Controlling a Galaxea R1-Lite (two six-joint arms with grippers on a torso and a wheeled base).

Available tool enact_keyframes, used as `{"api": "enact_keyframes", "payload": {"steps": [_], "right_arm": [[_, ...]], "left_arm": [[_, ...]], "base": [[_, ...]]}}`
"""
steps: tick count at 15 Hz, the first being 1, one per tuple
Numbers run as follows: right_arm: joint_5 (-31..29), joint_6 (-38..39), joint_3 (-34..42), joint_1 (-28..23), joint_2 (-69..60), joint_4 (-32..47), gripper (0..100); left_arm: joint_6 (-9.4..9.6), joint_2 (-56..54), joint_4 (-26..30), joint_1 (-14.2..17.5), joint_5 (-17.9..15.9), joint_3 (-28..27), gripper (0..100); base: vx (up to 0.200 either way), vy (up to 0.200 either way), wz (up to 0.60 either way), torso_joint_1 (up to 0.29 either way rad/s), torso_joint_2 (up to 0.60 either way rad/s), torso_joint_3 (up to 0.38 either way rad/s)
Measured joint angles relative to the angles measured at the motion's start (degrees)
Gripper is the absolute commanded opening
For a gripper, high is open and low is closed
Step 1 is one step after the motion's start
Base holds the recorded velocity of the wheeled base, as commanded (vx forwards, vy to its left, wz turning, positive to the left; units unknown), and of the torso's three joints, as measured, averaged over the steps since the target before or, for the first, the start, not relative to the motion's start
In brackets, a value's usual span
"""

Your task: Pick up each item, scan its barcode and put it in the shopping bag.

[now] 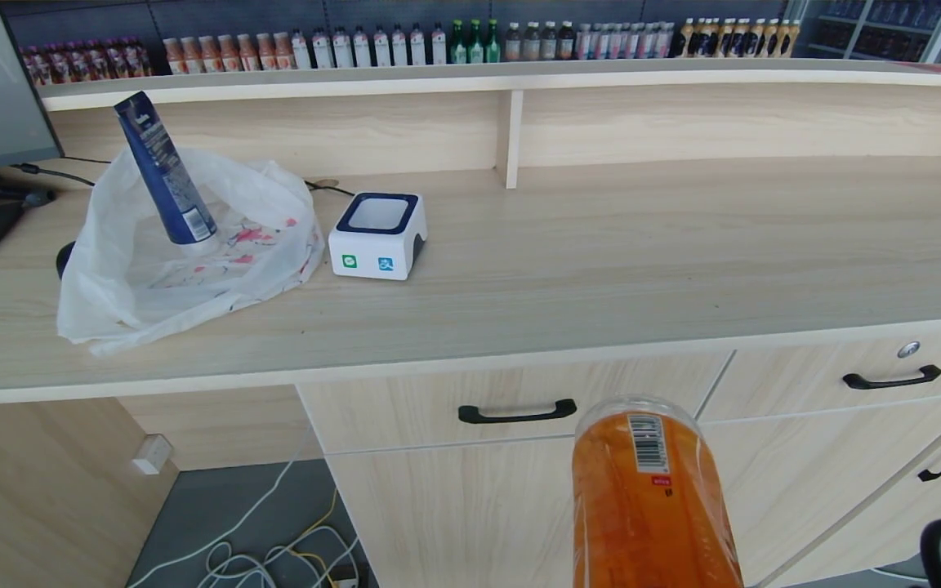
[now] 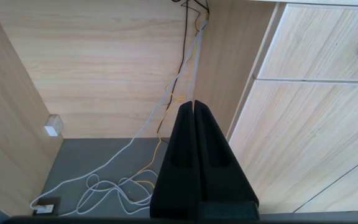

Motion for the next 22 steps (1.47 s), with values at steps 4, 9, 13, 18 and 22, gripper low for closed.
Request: {"api": "enact_keyframes", "payload": {"steps": [4,9,13,18,22], "right_arm": [[0.11,10.39,2.17,-0.13,-0.85,-0.11,0],[0.09,20.64,2.76,0.61,-2.04,-0.16,0],[0.02,31.12,2.45,-0.13,-2.28,-0.07,0],[-0.3,46.13,0.09,-3.15,-1.4,-0.27,0],[-2.68,60.2,-4.9,-9.12,-0.77,-0.4,0]], "left_arm": [[-0.02,0.0,0.0,0.0,0.0,0.0,0],[0.0,0.0,0.0,0.0,0.0,0.0,0],[-0.02,0.0,0.0,0.0,0.0,0.0,0],[0.0,0.0,0.0,0.0,0.0,0.0,0],[0.0,0.0,0.0,0.0,0.0,0.0,0]], "base": [[0.0,0.0,0.0,0.0,0.0,0.0],[0.0,0.0,0.0,0.0,0.0,0.0],[0.0,0.0,0.0,0.0,0.0,0.0],[0.0,0.0,0.0,0.0,0.0,0.0],[0.0,0.0,0.0,0.0,0.0,0.0]]}}
